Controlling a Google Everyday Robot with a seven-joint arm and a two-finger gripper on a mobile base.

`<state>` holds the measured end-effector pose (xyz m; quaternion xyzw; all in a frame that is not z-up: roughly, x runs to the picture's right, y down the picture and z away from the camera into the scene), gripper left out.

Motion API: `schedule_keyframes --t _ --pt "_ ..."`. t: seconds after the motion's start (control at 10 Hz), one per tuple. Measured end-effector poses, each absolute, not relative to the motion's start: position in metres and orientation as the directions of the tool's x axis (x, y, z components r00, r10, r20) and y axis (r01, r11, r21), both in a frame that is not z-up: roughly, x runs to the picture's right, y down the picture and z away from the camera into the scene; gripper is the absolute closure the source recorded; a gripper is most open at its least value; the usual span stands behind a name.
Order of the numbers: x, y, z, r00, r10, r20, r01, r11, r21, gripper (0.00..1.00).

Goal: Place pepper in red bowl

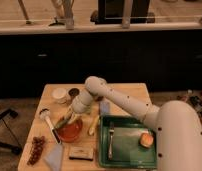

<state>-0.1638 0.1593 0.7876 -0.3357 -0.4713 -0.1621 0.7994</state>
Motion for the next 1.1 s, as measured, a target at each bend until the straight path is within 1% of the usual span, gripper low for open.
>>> schedule_keyframes --t 0.1,0.3,0.4,1.1 --pt "-0.16 0.158 0.785 0.502 0.058 0.863 0.566 0.733 -0.378 0.38" --pt "-0.158 0.157 0.781 0.5 0.057 0.864 0.556 0.744 -0.37 0.22" --pt "-0.158 0.157 0.78 0.498 0.056 0.865 0.554 0.747 -0.367 0.2" --pt "-0.153 0.154 0.772 0.492 0.042 0.87 0.545 0.764 -0.345 0.2"
